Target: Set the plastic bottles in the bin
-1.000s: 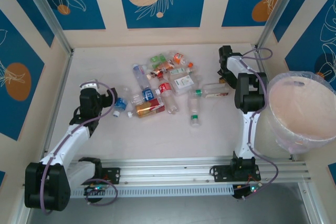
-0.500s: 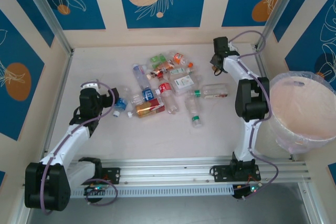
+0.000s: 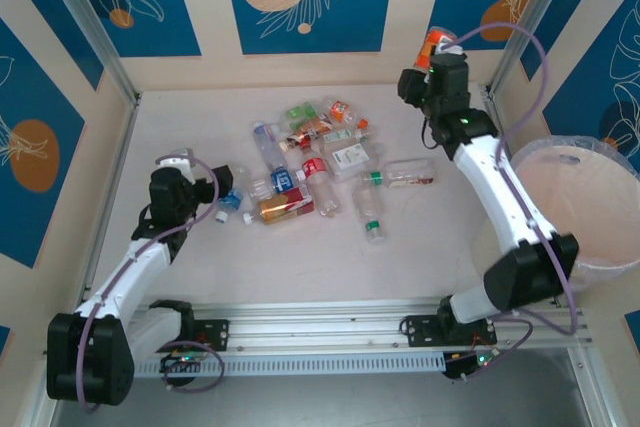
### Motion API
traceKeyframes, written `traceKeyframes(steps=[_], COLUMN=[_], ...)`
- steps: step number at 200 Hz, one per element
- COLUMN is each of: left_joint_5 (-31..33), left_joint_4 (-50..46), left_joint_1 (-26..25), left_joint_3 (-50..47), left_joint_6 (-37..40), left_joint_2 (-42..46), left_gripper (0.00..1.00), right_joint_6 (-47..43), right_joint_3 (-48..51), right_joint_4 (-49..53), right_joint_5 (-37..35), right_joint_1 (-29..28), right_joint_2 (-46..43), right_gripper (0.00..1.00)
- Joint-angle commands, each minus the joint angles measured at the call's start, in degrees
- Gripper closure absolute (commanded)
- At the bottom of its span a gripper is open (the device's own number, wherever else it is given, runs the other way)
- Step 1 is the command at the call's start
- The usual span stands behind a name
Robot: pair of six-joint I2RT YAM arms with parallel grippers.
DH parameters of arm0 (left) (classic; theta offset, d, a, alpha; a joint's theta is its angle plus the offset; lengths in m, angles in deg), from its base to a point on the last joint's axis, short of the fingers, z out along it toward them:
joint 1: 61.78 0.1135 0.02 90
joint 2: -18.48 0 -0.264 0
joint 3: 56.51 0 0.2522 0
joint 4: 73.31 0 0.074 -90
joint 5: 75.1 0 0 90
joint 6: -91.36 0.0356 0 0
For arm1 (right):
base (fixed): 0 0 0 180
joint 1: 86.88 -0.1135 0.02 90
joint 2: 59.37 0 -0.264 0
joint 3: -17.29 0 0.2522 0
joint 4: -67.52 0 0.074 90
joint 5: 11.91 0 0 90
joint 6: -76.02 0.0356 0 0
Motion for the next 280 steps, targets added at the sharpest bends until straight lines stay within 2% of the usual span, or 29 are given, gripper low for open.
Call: traceKeyframes(steps=[1,30,50,62,78,104,126,147,156,173,190,221,280], left_joint_5=[-6.1,-14.0,-18.9,-19.2,-18.8,-17.3,-17.2,-17.0,-16.7,-16.6,-16.0,-13.7,-11.1], left_joint_4=[4.8,5.8,4.2,3.2,3.6,5.4,6.0,6.1,6.4,6.2,5.0,5.1,4.8], left_joint_1=[0.7,0.6,-0.1,-1.3,-3.6,-7.2,-8.8,-9.6,-9.8,-9.8,-9.8,-9.8,-9.8], left_joint_3=[-0.7,1.2,4.0,5.7,6.8,8.4,10.1,10.9,10.9,11.2,11.2,9.5,9.1], left_joint_6=[-1.5,-2.2,-2.3,-2.5,-2.7,-2.6,-2.5,-2.5,-2.5,-2.5,-1.9,-1.6,-1.6], left_joint_2=[-0.7,-1.1,-1.2,-1.5,-2.2,-4.6,-7.1,-8.7,-9.0,-8.9,-8.5,-7.3,-7.7], left_gripper=[0.00,0.00,0.00,0.00,0.00,0.00,0.00,0.00,0.00,0.00,0.00,0.00,0.00], right_joint_6=[-2.7,-3.4,-0.6,1.9,3.0,4.5,5.3,6.6,7.2,11.3,14.4,17.1,16.8], right_joint_3=[-2.0,-2.2,-4.2,-3.9,-0.1,2.7,3.9,10.7,14.9,18.2,20.1,24.9,25.8], right_joint_4=[11.3,18.9,27.5,31.9,32.6,32.5,33.3,30.1,26.4,24.9,24.5,21.4,17.3], right_joint_5=[-0.8,-3.5,-10.0,-15.0,-19.0,-19.8,-21.5,-24.6,-22.9,-15.3,-10.1,-4.6,5.1], right_joint_1=[1.8,2.7,4.6,7.0,12.5,19.7,23.8,28.2,31.1,36.4,38.8,40.3,40.7], right_joint_2=[-5.1,-12.0,-15.9,-18.4,-23.4,-29.9,-31.8,-33.1,-34.4,-34.5,-33.2,-31.0,-26.7], right_gripper=[0.57,0.56,0.55,0.56,0.56,0.55,0.56,0.54,0.54,0.54,0.52,0.50,0.46])
